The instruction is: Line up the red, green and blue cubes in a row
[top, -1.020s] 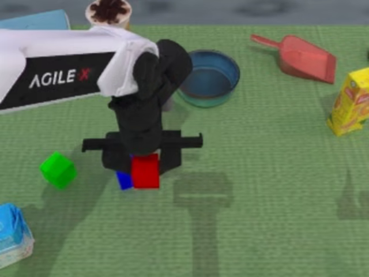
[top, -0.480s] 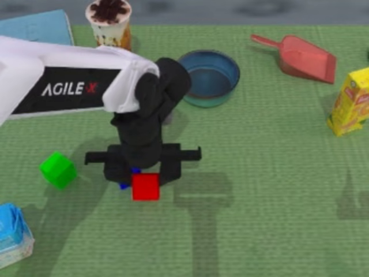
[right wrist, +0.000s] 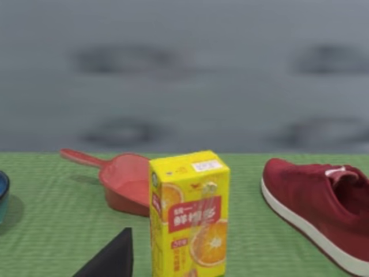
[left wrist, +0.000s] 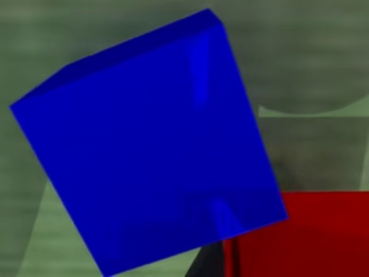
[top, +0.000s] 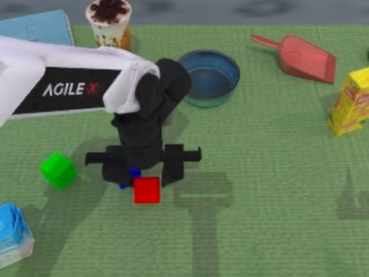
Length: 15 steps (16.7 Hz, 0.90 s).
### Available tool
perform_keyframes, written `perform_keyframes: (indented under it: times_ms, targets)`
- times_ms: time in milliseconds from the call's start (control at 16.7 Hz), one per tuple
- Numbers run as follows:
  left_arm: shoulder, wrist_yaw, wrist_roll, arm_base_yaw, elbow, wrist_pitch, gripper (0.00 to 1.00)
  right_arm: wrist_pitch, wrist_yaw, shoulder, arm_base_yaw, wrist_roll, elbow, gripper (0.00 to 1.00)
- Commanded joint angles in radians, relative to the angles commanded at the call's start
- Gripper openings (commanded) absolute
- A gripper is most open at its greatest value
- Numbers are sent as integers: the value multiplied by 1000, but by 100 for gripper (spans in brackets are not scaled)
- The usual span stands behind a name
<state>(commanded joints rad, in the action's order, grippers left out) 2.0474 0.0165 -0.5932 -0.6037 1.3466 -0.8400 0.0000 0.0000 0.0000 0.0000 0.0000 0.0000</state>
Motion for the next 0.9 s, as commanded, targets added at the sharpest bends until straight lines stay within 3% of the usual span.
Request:
perform_keyframes:
  times_ms: [180, 240, 900]
  targets:
    - [0, 0, 0, 0, 0, 0, 98, 0, 0, 0, 0, 0, 0, 100]
    - [0, 0, 0, 0, 0, 0, 100, 0, 0, 0, 0, 0, 0, 100]
    - [-15, 1, -2, 1, 33, -42, 100, 0, 0, 0, 0, 0, 0, 100]
